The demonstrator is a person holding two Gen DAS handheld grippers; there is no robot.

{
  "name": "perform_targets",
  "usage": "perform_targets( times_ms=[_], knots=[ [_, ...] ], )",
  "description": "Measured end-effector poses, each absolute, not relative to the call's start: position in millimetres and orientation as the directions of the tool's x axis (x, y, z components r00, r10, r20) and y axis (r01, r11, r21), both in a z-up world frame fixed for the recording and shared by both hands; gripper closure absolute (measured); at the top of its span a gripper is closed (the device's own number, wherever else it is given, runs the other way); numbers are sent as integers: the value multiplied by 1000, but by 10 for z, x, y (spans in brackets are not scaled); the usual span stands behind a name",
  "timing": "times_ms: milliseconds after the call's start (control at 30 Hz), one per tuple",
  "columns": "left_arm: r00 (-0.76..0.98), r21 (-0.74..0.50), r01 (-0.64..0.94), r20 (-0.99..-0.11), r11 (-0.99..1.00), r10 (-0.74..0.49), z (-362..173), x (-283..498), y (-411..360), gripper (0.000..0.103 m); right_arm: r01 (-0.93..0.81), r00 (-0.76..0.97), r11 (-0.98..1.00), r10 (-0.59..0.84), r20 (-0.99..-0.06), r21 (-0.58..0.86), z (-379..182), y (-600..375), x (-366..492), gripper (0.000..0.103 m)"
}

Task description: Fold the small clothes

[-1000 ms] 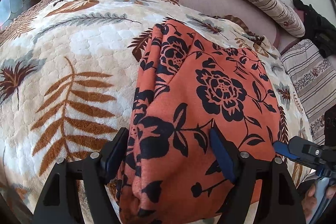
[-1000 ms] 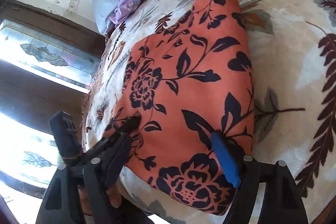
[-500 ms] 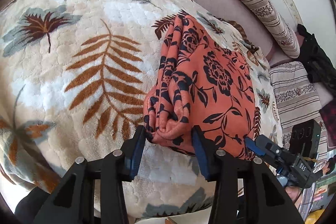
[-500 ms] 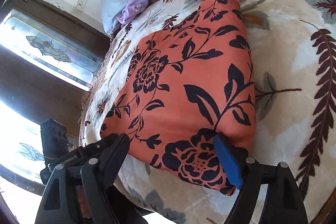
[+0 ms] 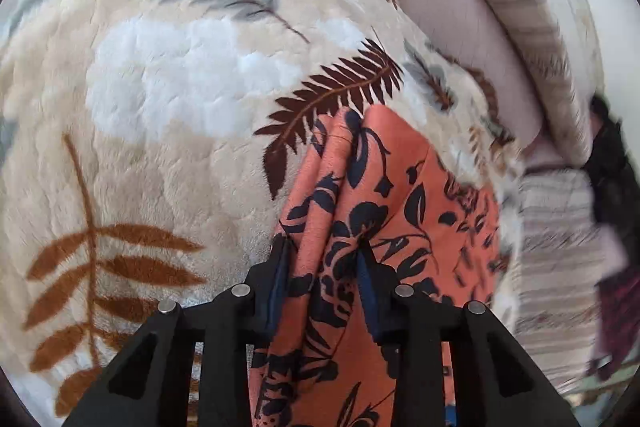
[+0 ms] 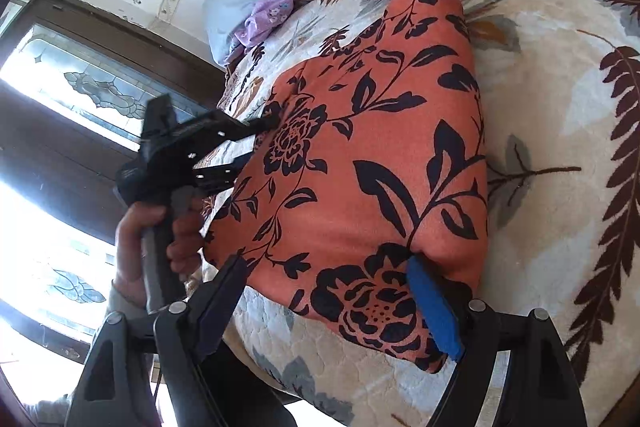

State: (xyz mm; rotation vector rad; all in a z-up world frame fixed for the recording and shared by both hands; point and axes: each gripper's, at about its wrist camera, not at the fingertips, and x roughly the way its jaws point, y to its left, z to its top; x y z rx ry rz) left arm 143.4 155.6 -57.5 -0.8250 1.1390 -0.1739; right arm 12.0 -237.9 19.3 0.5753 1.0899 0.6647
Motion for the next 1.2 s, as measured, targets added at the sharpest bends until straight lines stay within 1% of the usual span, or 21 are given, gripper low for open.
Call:
perform_targets(
  times_ms=[33,100,133,200,233,267,300,367,400,433,467,500,533,567,633,700,733,767,833,967,1200],
  knots=[
    [455,-689,-299,-711,660,-536,-595,1369,1652,75,-203,308,671,735,-604,713,188,-2390,120,19],
    [477,-692,-312,-707,651,-522,-559,1202,1731,71,-204,308,668,738,-601,716,172,-2396,124,19],
    [487,-672,-312,-720,671,-495,-505,1105,1736,69,-202,309,668,737,-601,716,166,-2397,130,19],
    [488,-621,-297,-751,725,-444,-373,905,1688,67,-193,317,670,734,-600,717,170,-2398,130,18],
    [493,-614,-275,-750,740,-440,-306,795,1645,61,-187,321,671,732,-601,718,173,-2397,124,18],
    [499,-602,-255,-752,757,-430,-225,678,1591,52,-181,325,674,729,-603,717,180,-2396,118,18],
    [514,-584,-231,-752,778,-412,-129,563,1548,48,-173,330,677,724,-606,715,190,-2392,108,18],
    [558,-546,-169,-739,820,-377,31,340,1387,36,-156,335,688,712,-617,709,220,-2382,81,18],
    [567,-511,-138,-743,848,-355,59,255,1292,36,-149,337,694,705,-624,704,237,-2370,69,18],
    [556,-450,-123,-770,885,-314,30,210,1190,36,-144,339,700,699,-630,700,251,-2351,56,18],
    [521,-388,-129,-810,913,-270,-78,191,1111,41,-141,340,707,692,-637,693,258,-2338,45,18],
    [475,-358,-146,-843,922,-252,-233,192,1104,50,-137,341,714,685,-645,686,267,-2329,34,18],
    [457,-375,-165,-849,912,-266,-368,161,1152,54,-130,340,720,679,-651,682,279,-2321,16,18],
    [501,-391,-169,-825,905,-263,-372,99,1183,52,-122,336,723,675,-657,680,299,-2314,-4,18],
    [539,-339,-154,-816,928,-208,-283,13,1126,52,-120,342,732,665,-664,671,362,-2319,-70,18],
    [577,-260,-131,-805,957,-139,-227,-58,1041,45,-123,356,741,654,-668,661,395,-2343,-130,18],
    [583,-226,-126,-805,966,-113,-228,-76,1008,40,-116,360,743,650,-669,660,396,-2367,-148,18],
    [587,-210,-126,-803,969,-98,-234,-90,998,37,-106,364,742,649,-668,662,392,-2399,-164,18],
    [590,-222,-131,-801,966,-104,-232,-97,1035,37,-84,373,742,642,-670,665,382,-2464,-198,18],
    [582,-238,-159,-806,958,-104,-263,-73,1048,28,-50,383,752,623,-682,658,354,-2562,-257,14],
    [579,-238,-161,-809,958,-103,-278,-51,1013,27,-22,385,754,612,-691,656,269,-2625,-260,14]
  ],
)
